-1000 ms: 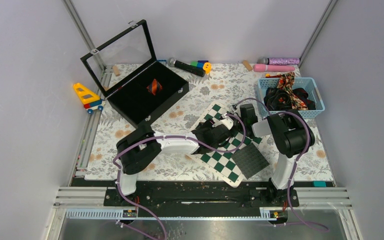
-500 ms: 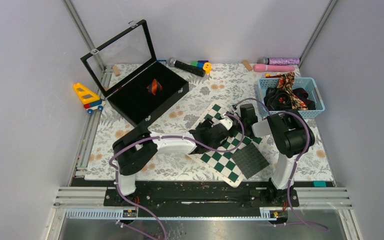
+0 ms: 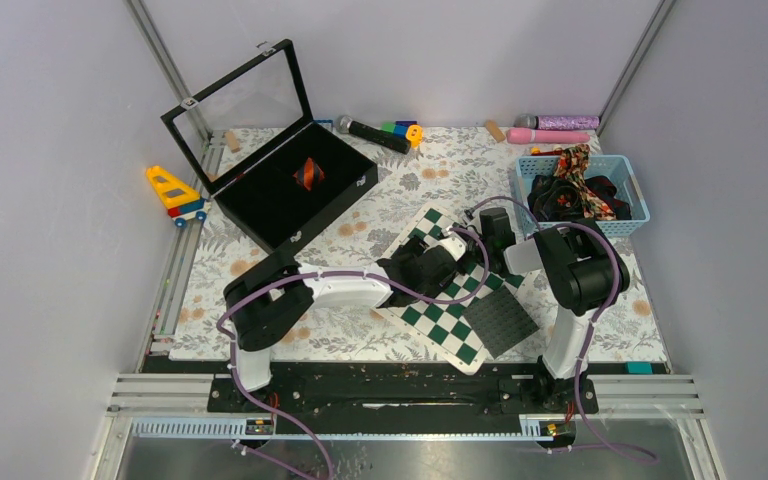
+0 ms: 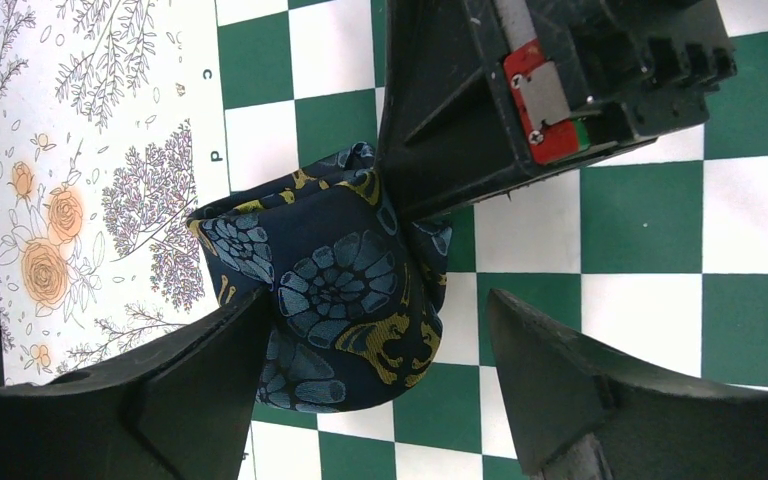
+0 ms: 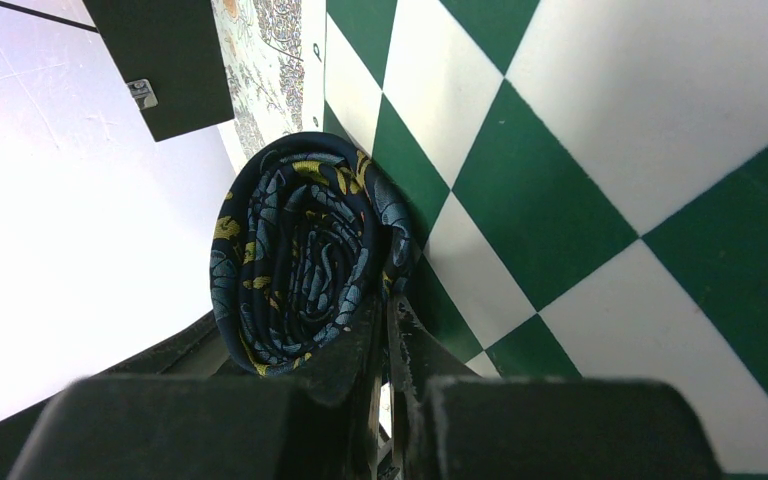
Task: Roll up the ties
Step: Pick up the tie at the center of the board.
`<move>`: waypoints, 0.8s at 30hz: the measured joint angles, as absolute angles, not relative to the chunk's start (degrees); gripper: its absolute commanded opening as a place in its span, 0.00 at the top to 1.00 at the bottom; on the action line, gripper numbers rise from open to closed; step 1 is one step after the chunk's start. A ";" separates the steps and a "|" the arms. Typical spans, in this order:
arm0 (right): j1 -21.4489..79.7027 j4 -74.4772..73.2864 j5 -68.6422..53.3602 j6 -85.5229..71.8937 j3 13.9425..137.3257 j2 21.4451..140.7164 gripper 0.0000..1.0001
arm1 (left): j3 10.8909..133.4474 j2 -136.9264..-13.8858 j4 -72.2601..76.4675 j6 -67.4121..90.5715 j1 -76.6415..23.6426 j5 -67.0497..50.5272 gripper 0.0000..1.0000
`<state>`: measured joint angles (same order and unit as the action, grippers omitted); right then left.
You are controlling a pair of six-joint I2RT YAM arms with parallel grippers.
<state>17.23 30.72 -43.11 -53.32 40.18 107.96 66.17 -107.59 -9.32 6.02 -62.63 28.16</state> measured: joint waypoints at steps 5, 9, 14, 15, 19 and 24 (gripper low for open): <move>17.23 30.72 -43.11 -53.32 40.18 107.98 0.97 | 66.17 -107.59 -9.30 6.00 -62.54 27.53 0.20; 17.23 30.70 -43.11 -53.32 40.18 108.01 0.98 | 66.17 -107.42 -9.32 6.00 -62.54 27.09 0.20; 17.23 30.70 -43.16 -53.39 40.21 108.01 0.99 | 66.94 -107.81 -10.28 6.07 -62.54 27.33 0.20; 17.23 30.68 -43.16 -53.39 40.21 108.01 0.99 | 67.35 -108.14 -10.68 6.09 -62.54 27.55 0.20; 17.23 30.28 -43.13 -53.39 40.23 108.01 1.00 | 68.36 -109.14 -11.16 6.11 -62.54 28.25 0.20; 17.23 29.82 -43.13 -53.41 40.38 108.01 1.00 | 68.58 -109.36 -11.33 6.09 -62.54 28.27 0.19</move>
